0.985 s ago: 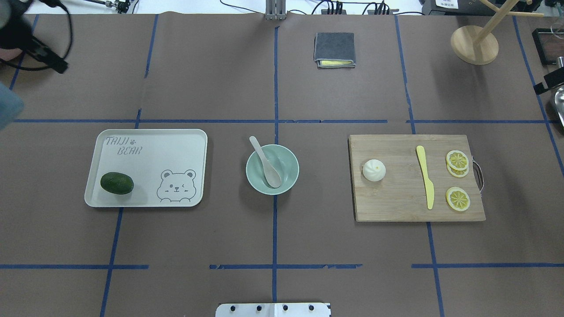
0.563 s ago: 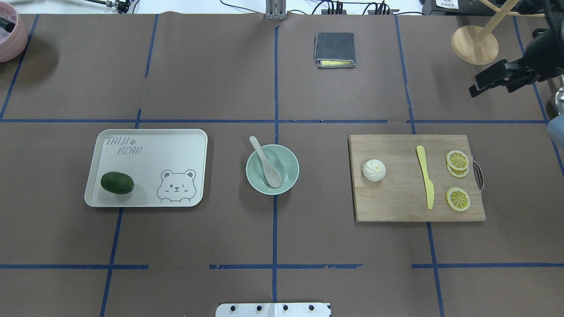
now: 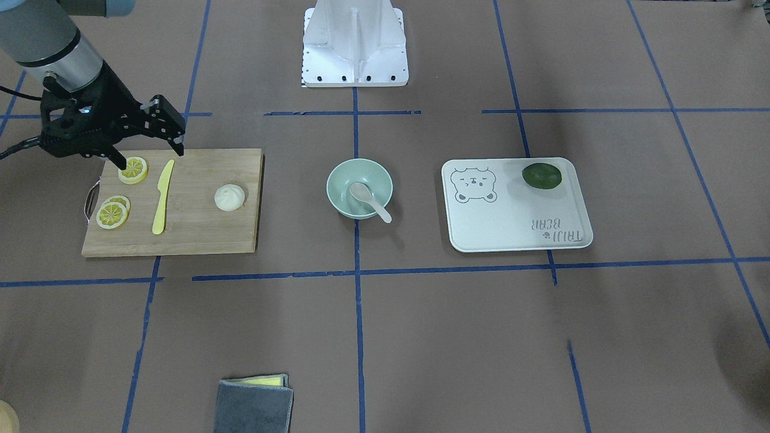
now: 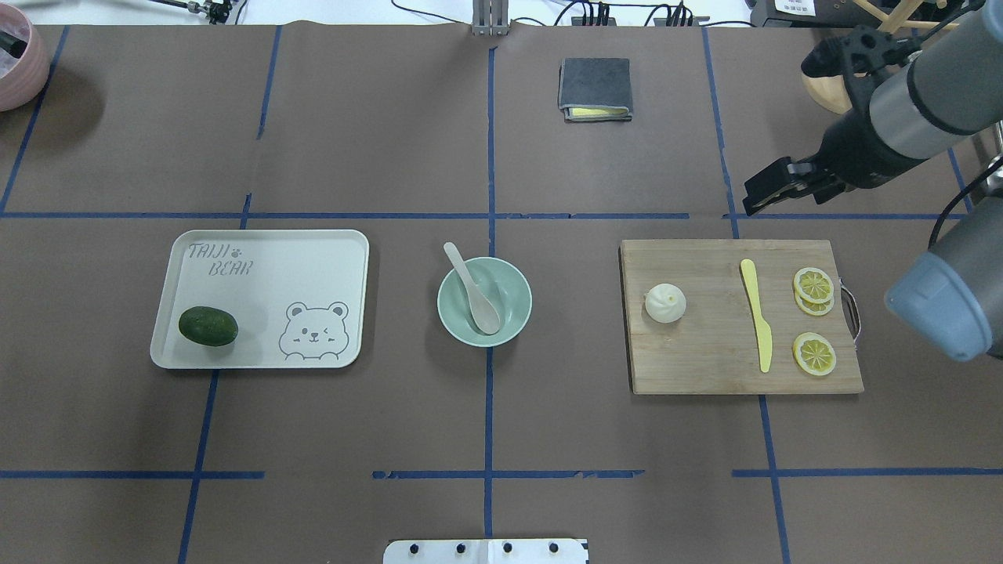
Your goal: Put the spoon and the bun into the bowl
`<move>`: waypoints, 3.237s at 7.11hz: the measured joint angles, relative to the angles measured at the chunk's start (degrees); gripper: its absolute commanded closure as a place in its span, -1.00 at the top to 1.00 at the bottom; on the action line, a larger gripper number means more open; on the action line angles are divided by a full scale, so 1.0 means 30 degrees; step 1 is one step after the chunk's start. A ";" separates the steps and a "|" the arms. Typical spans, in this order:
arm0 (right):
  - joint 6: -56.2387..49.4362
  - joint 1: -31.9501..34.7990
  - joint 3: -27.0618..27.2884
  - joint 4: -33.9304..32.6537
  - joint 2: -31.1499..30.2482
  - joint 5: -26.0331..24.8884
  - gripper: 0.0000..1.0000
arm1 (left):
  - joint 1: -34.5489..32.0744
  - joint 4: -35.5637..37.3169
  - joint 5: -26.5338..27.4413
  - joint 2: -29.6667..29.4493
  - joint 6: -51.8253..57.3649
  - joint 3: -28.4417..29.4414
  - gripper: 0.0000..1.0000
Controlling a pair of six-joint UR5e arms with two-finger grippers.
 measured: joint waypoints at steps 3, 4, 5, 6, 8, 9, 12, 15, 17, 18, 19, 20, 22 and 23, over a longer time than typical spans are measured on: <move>0.2355 -0.3170 -0.0269 0.1814 -0.1070 -0.3056 0.99 | -0.0041 -0.0043 0.0418 -0.0071 -0.0080 -0.0093 1.00; 0.2495 -0.3613 -0.0948 0.3059 -0.1214 -0.3384 0.94 | -0.0041 -0.0047 0.0370 -0.0053 -0.0091 -0.0143 1.00; 0.2500 -0.3982 -0.1727 0.3832 -0.1015 -0.3715 0.93 | -0.0041 -0.0056 0.0310 -0.0017 -0.0094 -0.0187 1.00; 0.2444 -0.4192 -0.2431 0.4186 -0.0642 -0.4065 0.85 | -0.0040 -0.0068 0.0284 -0.0002 -0.0090 -0.0204 1.00; 0.2398 -0.4495 -0.3303 0.4362 -0.0143 -0.4720 0.77 | -0.0039 -0.0096 0.0268 0.0010 -0.0070 -0.0213 1.00; 0.2395 -0.4665 -0.3555 0.4380 -0.0084 -0.5048 0.74 | -0.0040 -0.0104 0.0267 0.0010 -0.0068 -0.0216 1.00; 0.2465 -0.4994 -0.4282 0.4376 0.0530 -0.5481 0.60 | -0.0040 -0.0108 0.0267 0.0012 -0.0067 -0.0202 1.00; 0.2457 -0.5101 -0.4881 0.4383 0.1091 -0.5555 0.40 | -0.0039 -0.0108 0.0267 0.0012 -0.0066 -0.0201 1.00; 0.2375 -0.5102 -0.4984 0.4376 0.1039 -0.5585 0.40 | -0.0040 -0.0108 0.0267 0.0012 -0.0067 -0.0205 1.00; 0.2355 -0.5105 -0.4991 0.4376 0.1001 -0.5603 0.19 | -0.0040 -0.0108 0.0267 0.0011 -0.0067 -0.0217 1.00; 0.2339 -0.5132 -0.5006 0.4369 0.0987 -0.5606 -0.33 | -0.0040 -0.0108 0.0267 0.0012 -0.0067 -0.0226 1.00; 0.2330 -0.5150 -0.5018 0.4343 0.0979 -0.5597 -0.99 | -0.0039 -0.0108 0.0266 0.0012 -0.0067 -0.0228 1.00; 0.2401 -0.5177 -0.5005 0.4264 0.1013 -0.5589 -1.00 | -0.0039 -0.0108 0.0267 0.0007 -0.0067 -0.0230 1.00; 0.2498 -0.5190 -0.4950 0.4251 0.1071 -0.5581 -1.00 | -0.0040 -0.0108 0.0267 -0.0005 -0.0067 -0.0230 1.00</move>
